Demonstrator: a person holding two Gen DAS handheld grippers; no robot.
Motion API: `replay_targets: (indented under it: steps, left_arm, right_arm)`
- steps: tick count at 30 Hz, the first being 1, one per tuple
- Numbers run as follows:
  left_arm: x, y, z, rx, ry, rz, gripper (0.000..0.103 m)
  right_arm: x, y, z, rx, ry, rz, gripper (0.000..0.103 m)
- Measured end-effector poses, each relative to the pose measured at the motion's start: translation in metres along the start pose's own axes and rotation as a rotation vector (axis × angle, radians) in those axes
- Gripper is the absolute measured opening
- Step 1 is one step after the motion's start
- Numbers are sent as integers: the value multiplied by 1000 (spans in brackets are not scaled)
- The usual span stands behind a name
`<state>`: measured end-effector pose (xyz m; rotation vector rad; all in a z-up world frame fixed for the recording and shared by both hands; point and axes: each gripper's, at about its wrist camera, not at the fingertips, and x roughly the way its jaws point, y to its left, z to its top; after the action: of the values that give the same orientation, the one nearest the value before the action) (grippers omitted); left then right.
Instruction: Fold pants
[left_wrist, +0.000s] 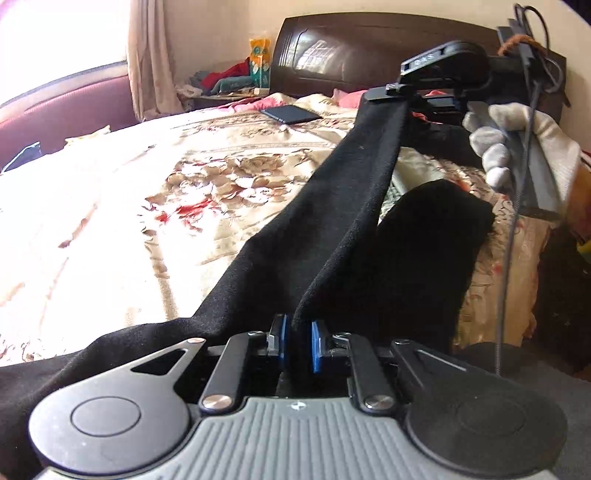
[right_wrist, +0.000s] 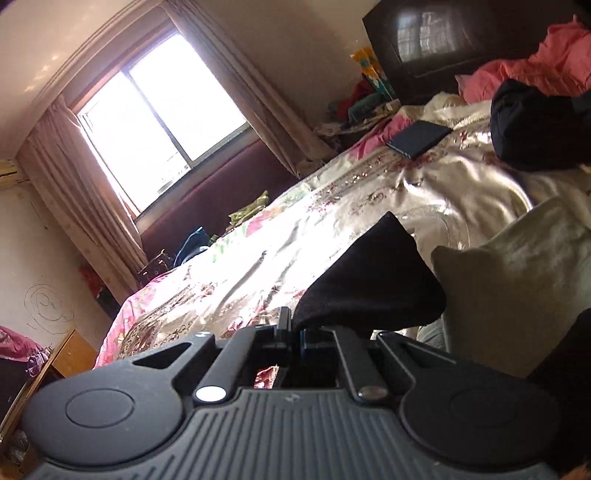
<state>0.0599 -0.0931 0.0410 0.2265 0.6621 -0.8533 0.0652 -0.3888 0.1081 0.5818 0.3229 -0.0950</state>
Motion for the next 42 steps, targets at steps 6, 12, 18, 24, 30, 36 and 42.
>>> replay_targets:
  steps: [6,12,18,24,30,36,42]
  left_arm:
    - [20,-25,-31,36,131,-60,29]
    - [32,-42,-38,109,191,-42,29]
    - [38,-44,-34,124,203,-39,29]
    - [34,-49,-26,145,183,-24,29]
    - [36,-53,-32,164,208,-32,29]
    - [36,-54,-33,165,213,-37,29]
    - [30,-53,-33,184,218,-36,29]
  right_arm:
    - [-55,-62,-57,47,59,-211,6]
    - [-39,-131,-78,277,94,-227,11]
    - [-48,-150,-65,357,4,-222,18]
    - [-54,-133,-42,302,-25,-186,5]
    - [-67,-129,-42,213,-84,-194,5]
    - [-74,-156,-67,326,-35,-247,5]
    - [-80,-140,-52,230,-47,-235,4]
